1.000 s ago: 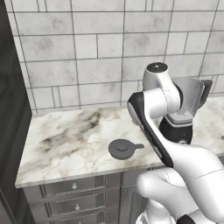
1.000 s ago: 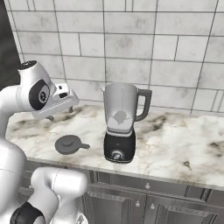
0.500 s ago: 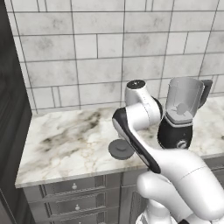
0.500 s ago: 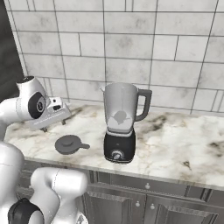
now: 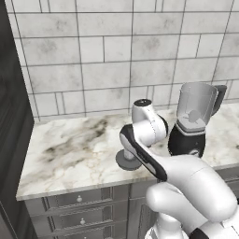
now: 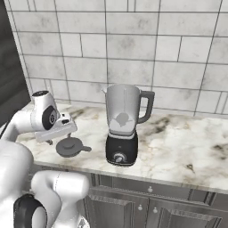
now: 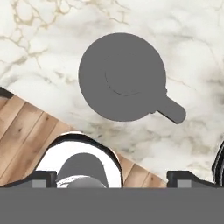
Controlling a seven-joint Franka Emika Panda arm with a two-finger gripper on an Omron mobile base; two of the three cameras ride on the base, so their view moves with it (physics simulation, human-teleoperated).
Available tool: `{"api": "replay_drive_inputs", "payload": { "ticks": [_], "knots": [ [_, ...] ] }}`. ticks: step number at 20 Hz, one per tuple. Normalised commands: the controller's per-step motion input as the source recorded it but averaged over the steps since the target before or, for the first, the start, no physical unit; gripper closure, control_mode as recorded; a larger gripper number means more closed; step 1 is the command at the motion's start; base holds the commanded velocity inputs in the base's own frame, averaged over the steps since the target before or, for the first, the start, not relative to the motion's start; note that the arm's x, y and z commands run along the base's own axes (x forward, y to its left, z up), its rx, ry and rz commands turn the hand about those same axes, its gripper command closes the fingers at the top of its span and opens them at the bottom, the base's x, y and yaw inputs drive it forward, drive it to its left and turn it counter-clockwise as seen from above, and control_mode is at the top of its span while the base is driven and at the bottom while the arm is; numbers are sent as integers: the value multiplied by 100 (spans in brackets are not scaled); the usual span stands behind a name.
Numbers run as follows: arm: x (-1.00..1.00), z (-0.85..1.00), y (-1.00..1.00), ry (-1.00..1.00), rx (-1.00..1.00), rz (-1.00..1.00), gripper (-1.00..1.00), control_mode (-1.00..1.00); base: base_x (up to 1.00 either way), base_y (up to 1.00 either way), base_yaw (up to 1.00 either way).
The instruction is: Open the blender lid, put the kiwi in the blender, close the lid, and start the blender.
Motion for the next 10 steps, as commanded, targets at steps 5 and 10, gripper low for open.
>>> {"api": "replay_drive_inputs", "payload": {
  "ticks": [5, 10],
  "knots": [
    [33, -50, 15, 9, 1, 0, -100, -100, 0, 0, 0],
    [38, -40, 18, 0, 0, 0, -100, -100, 0, 0, 0]
  ]
}}
